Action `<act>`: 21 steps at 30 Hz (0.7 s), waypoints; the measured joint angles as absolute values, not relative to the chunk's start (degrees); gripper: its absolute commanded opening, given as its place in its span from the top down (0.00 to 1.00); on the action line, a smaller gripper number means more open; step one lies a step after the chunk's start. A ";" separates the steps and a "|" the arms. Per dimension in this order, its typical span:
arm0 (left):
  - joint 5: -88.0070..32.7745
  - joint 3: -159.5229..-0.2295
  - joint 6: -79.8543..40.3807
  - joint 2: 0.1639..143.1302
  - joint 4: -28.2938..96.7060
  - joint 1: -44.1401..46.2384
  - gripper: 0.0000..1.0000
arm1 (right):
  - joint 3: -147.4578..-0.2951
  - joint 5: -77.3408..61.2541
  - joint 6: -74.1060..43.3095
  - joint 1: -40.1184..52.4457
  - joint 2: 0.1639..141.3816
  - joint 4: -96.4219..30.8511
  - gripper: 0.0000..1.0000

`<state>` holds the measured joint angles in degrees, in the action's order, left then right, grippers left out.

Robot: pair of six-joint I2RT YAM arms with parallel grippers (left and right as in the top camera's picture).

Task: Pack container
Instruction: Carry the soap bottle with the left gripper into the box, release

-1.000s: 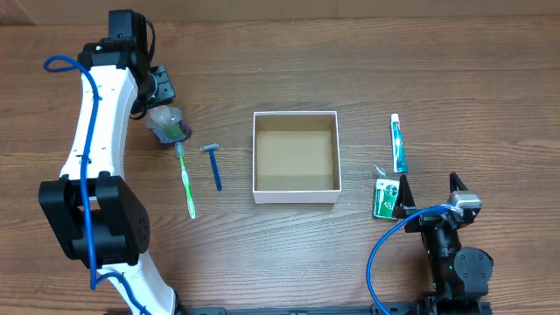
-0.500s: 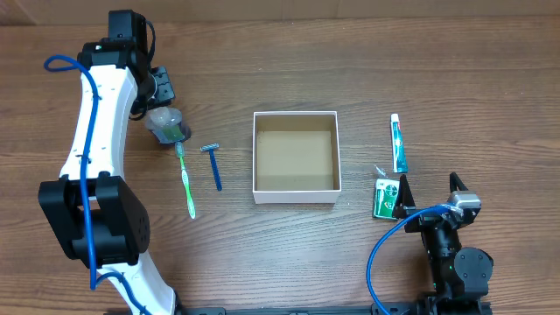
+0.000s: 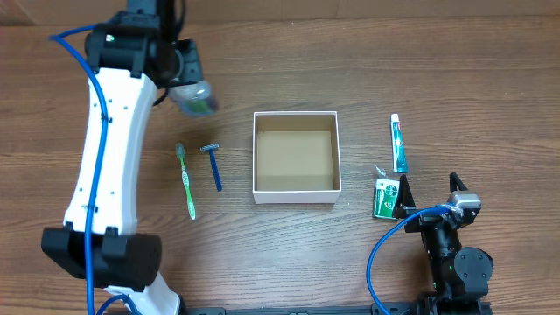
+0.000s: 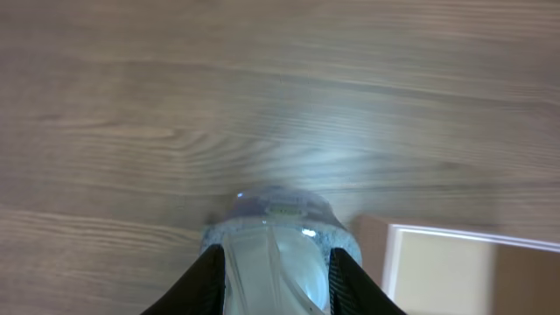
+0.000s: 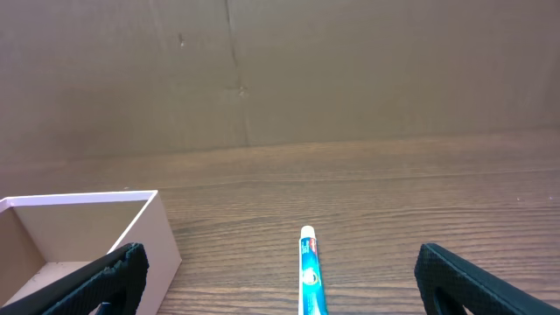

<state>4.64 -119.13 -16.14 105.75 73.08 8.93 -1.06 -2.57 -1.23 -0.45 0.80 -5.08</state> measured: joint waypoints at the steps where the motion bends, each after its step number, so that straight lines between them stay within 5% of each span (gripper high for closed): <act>1: 4.56 -120.46 -16.19 105.47 73.97 10.52 0.71 | -1.06 -2.57 -1.23 -0.45 0.80 -5.10 0.00; 21: 2.28 -129.43 -29.78 106.83 78.43 29.39 0.74 | -1.06 -2.57 -1.23 -0.45 0.80 -5.06 0.00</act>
